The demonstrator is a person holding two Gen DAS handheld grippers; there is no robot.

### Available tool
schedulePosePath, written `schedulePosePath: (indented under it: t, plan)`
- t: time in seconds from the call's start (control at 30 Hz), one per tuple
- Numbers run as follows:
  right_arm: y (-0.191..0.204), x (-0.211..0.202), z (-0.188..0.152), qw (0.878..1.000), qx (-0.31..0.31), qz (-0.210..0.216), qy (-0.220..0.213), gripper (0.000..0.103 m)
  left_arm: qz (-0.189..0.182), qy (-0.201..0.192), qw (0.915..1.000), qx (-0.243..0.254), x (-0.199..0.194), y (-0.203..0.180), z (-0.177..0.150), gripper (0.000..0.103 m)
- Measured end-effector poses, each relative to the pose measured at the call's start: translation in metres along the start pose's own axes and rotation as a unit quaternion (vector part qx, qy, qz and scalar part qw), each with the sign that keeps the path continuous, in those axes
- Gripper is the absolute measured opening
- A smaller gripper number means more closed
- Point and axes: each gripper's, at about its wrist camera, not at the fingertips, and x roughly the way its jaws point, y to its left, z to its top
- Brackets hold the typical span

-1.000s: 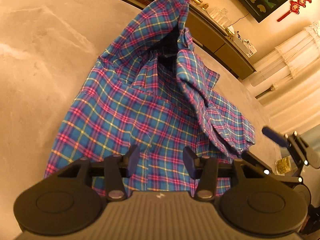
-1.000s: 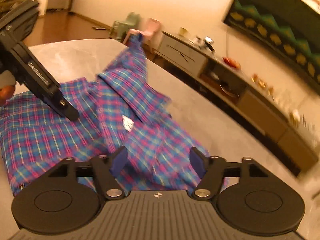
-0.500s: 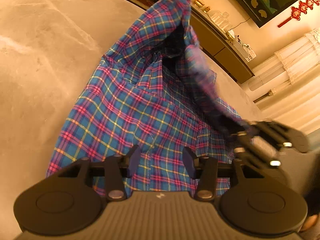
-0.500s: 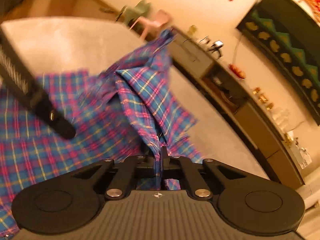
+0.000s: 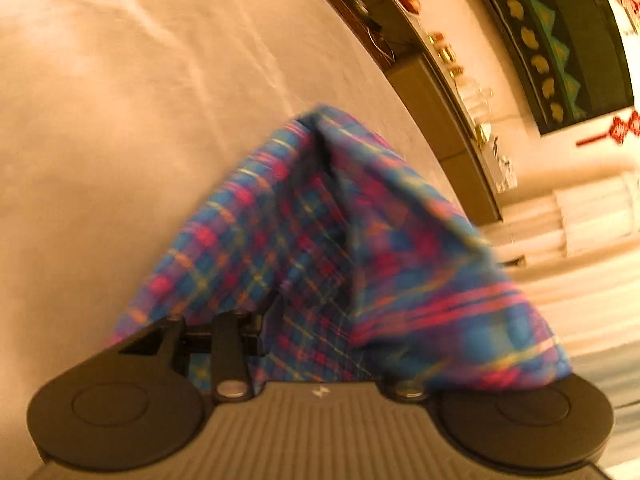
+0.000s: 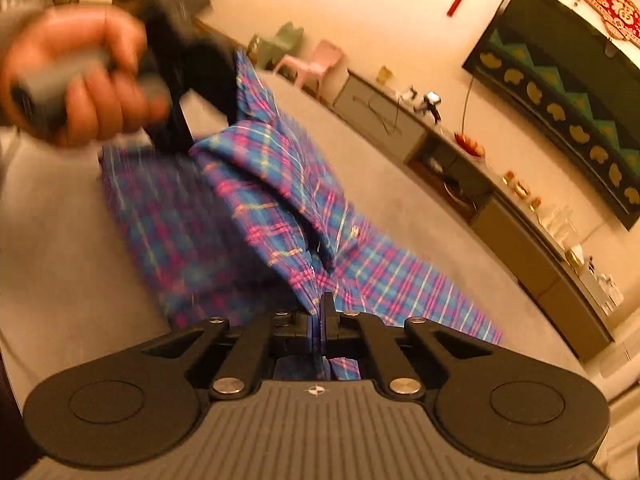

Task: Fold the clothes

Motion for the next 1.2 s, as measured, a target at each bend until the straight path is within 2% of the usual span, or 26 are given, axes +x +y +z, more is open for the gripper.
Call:
schedulePosePath:
  t: [0.13,0.23,0.4,0.57,0.67,0.73,0.77,0.8,0.83,0.87,0.9,0.93,0.97,1.07,1.1,1.2]
  plan:
    - [0.009,0.001,-0.003,1.0,0.012,0.005,0.0,0.002,0.001,-0.011,0.9999,-0.006,-0.009,0.012,-0.003,0.047]
    - [0.021,-0.004,0.008,1.0,0.005,0.028,-0.009,0.002,0.005,-0.014,0.9999,-0.008,-0.009,0.02,-0.003,0.043]
    - [0.051,0.011,0.008,0.998,-0.013,0.065,0.014,0.002,0.01,-0.018,0.9998,0.006,-0.007,0.014,-0.005,0.044]
    - [0.069,0.014,0.005,0.998,-0.02,0.061,0.02,0.002,-0.003,-0.028,0.9996,-0.001,-0.023,0.019,-0.003,0.044]
    - [0.07,0.011,0.005,0.998,-0.028,0.058,0.024,0.002,-0.018,-0.073,0.9972,0.007,-0.046,0.015,0.003,0.044]
    - [0.068,0.01,0.005,0.998,-0.024,0.057,0.025,0.002,-0.011,-0.122,0.9921,0.024,-0.07,0.012,0.006,0.044]
    - [0.067,0.01,0.006,0.998,-0.023,0.056,0.026,0.002,-0.017,-0.13,0.99,0.052,-0.079,0.005,0.005,0.043]
    - [0.068,0.01,0.006,0.998,-0.024,0.054,0.026,0.002,-0.024,-0.136,0.987,0.083,-0.087,-0.002,0.002,0.043]
    - [0.069,0.01,0.007,0.998,-0.026,0.052,0.027,0.002,-0.031,-0.112,0.9841,0.134,-0.088,-0.01,-0.006,0.043]
    - [0.072,0.011,0.008,0.998,-0.028,0.051,0.028,0.002,-0.039,-0.084,0.9778,0.188,-0.088,-0.018,-0.016,0.042]
    - [0.073,0.011,0.01,0.998,-0.028,0.05,0.029,0.002,-0.047,-0.056,0.9678,0.241,-0.088,-0.026,-0.026,0.037]
    - [0.073,0.012,0.01,0.998,-0.024,0.052,0.03,0.002,-0.054,-0.027,0.9542,0.293,-0.089,-0.035,-0.036,0.036]
    - [0.071,0.012,0.011,0.998,-0.018,0.055,0.031,0.002,-0.062,0.002,0.9369,0.344,-0.089,-0.043,-0.046,0.037]
    - [0.065,0.014,0.011,0.997,0.008,0.065,0.034,0.002,-0.031,0.024,0.8965,0.441,-0.088,-0.047,-0.076,0.037]
    - [0.063,0.014,0.011,0.997,0.017,0.068,0.035,0.002,-0.016,0.03,0.8878,0.459,-0.086,-0.042,-0.083,0.037]
    - [0.058,0.014,0.012,0.996,0.04,0.072,0.038,0.002,0.041,0.054,0.8726,0.484,-0.063,-0.034,-0.093,0.037]
